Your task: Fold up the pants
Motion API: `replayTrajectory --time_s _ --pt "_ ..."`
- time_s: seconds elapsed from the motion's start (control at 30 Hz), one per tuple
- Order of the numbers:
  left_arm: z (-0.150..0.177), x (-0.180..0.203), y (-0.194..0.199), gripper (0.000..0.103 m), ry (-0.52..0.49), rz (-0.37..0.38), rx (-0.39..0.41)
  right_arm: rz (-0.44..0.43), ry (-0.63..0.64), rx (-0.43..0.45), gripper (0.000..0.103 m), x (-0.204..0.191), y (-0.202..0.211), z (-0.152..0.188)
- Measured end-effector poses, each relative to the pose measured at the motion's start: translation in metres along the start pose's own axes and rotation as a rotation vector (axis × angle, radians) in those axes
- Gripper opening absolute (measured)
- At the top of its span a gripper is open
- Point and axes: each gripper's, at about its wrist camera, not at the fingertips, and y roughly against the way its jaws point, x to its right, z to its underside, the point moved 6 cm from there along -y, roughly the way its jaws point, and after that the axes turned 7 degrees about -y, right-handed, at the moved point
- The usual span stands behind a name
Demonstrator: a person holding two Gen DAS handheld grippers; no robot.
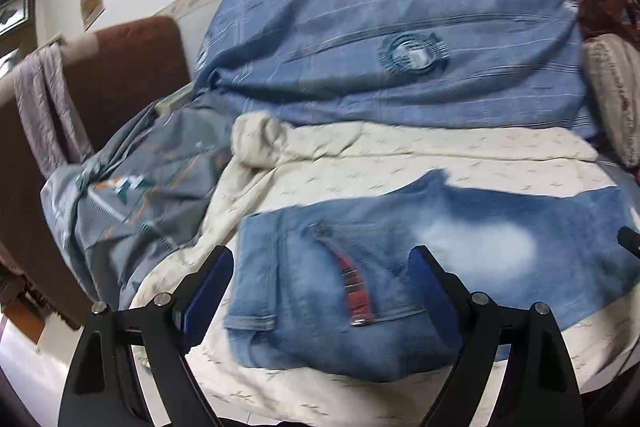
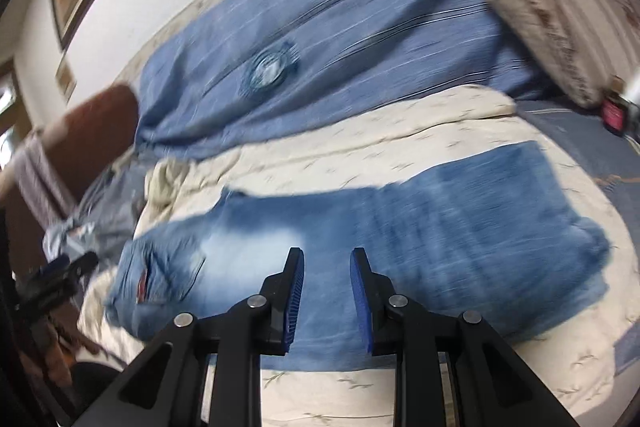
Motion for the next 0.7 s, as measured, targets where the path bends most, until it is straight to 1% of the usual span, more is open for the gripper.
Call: replayTrajectory --time_s 0.2,0.3,0.33,0.37,0.4,0.43,0.63,0.7 --pt "-0.018 0.033 0.023 0.090 -0.068 0.021 0.057 -0.009 -0.064 0.034 0.028 0.025 0.018 -0.014" --pt "-0.025 0.048 0.033 0.090 -0.089 0.032 0.080 -0.021 -0.089 0.052 0.035 0.036 0.028 -0.019" --pt "-0.027 0.052 0.035 0.090 -0.094 0.037 0.085 -0.020 -0.100 0.067 0.041 0.040 0.033 -0.021" --pt "-0.029 0.057 0.037 0.090 -0.100 0.046 0.090 -0.021 -0.110 0.082 0.057 0.043 0.037 -0.023" --pt "-0.031 0.061 0.038 0.090 -0.103 0.051 0.092 -0.021 -0.124 0.106 0.061 0.046 0.041 -0.025" --pt "-0.033 0.064 0.040 0.090 -0.107 0.058 0.095 -0.025 -0.133 0.127 0.063 0.049 0.047 -0.028" --pt "-0.041 0.084 0.050 0.090 -0.136 0.078 0.121 -0.048 -0.183 0.127 0.063 0.061 0.052 -0.033" --pt "-0.043 0.089 0.052 0.090 -0.139 0.089 0.126 -0.040 -0.186 0.128 0.063 0.063 0.053 -0.033"
